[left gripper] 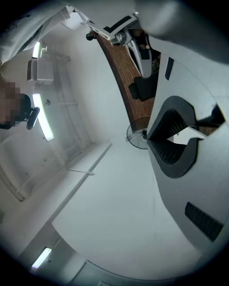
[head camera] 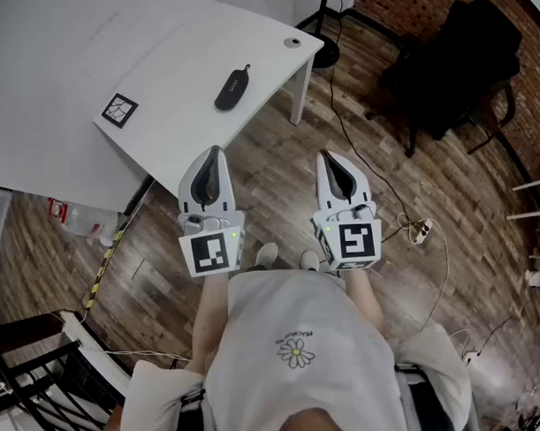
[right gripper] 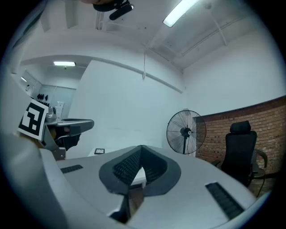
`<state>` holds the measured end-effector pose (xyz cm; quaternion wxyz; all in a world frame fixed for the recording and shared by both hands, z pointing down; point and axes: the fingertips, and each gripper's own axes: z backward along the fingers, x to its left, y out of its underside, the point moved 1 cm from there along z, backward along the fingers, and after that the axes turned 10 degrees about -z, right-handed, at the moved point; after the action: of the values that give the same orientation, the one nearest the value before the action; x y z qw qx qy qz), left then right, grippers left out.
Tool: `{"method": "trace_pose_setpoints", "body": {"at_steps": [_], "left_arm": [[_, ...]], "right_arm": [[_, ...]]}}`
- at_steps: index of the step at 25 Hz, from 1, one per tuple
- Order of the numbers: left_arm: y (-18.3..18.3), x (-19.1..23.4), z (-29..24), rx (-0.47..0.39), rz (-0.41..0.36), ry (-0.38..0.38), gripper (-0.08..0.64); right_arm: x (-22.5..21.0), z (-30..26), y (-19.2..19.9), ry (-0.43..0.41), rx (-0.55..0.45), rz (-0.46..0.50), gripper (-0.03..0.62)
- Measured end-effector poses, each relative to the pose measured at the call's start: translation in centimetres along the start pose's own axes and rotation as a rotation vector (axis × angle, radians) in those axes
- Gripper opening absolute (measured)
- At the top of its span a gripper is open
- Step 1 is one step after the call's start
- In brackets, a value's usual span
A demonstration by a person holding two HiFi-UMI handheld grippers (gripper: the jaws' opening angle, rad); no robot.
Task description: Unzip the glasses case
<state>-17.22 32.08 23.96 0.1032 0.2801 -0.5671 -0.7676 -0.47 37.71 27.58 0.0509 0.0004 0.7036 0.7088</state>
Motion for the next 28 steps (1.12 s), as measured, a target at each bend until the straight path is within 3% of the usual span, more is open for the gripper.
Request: {"method": "trace_pose_setpoints", "body": {"at_steps": [14, 19, 28], "left_arm": [[-1.4, -1.6, 0.8, -0.015, -0.04, -0.046, 0.012], [-2.3, -3.5, 1.5, -0.019, -0.054, -0.078, 0.012], [-3.4, -7.6, 3.2, -0.007, -0.103, -0.118, 0.012]], "right_arm": [[-2.4, 2.0, -0.4, -0.054, -0.012, -0.001, 0.007], [-4.0, 3.8, -0.1, -0.059, -0.005, 0.035, 0.008], [-6.1, 6.2, 2.0, -0.147, 0.016, 0.031, 0.006]]}}
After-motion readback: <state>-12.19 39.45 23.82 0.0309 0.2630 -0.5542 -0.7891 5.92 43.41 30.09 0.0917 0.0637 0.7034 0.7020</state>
